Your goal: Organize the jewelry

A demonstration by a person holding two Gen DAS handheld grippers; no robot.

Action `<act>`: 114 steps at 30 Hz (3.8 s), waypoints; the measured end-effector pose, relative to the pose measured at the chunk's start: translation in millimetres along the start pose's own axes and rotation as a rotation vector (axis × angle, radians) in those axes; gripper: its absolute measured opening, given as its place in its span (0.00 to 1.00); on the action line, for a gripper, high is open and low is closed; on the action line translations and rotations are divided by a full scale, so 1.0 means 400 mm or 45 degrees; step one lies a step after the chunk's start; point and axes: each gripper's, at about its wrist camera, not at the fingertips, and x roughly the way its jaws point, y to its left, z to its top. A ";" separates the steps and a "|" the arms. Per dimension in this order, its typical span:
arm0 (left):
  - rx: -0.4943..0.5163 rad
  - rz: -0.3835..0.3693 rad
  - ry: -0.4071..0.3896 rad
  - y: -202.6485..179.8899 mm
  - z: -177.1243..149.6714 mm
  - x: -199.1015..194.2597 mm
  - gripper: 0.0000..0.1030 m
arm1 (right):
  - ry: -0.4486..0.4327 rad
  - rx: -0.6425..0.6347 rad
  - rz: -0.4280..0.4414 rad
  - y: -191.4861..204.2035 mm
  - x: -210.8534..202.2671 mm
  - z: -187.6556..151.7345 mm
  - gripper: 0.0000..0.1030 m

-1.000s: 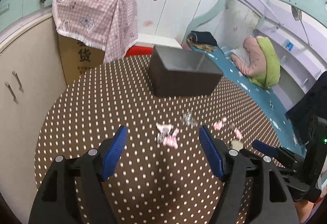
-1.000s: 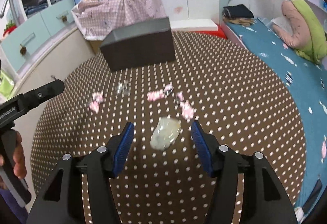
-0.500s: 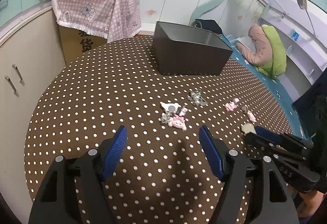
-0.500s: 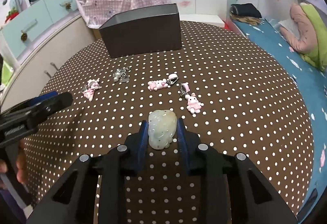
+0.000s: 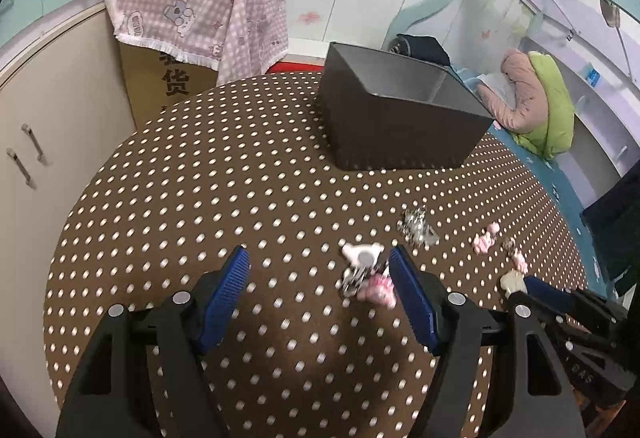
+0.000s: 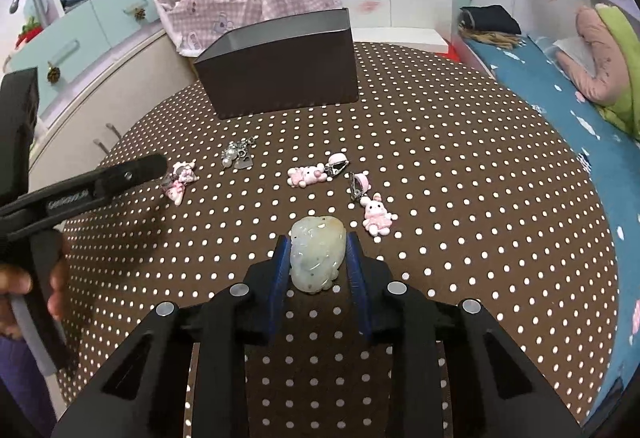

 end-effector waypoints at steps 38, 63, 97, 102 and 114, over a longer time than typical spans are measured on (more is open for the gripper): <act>0.165 0.019 0.039 -0.062 0.000 0.028 0.60 | -0.002 0.023 0.040 -0.021 0.001 0.012 0.28; 0.063 -0.160 -0.031 0.021 0.066 -0.038 0.11 | -0.071 -0.019 0.065 0.004 -0.041 0.064 0.28; 0.049 -0.273 -0.046 -0.102 0.314 0.075 0.12 | -0.116 -0.101 0.036 0.047 0.136 0.428 0.28; 0.046 -0.268 -0.038 -0.099 0.309 0.087 0.12 | -0.091 -0.103 0.035 0.048 0.162 0.424 0.28; 0.003 -0.256 -0.080 -0.096 0.289 0.043 0.44 | -0.122 -0.077 0.017 0.039 0.133 0.415 0.29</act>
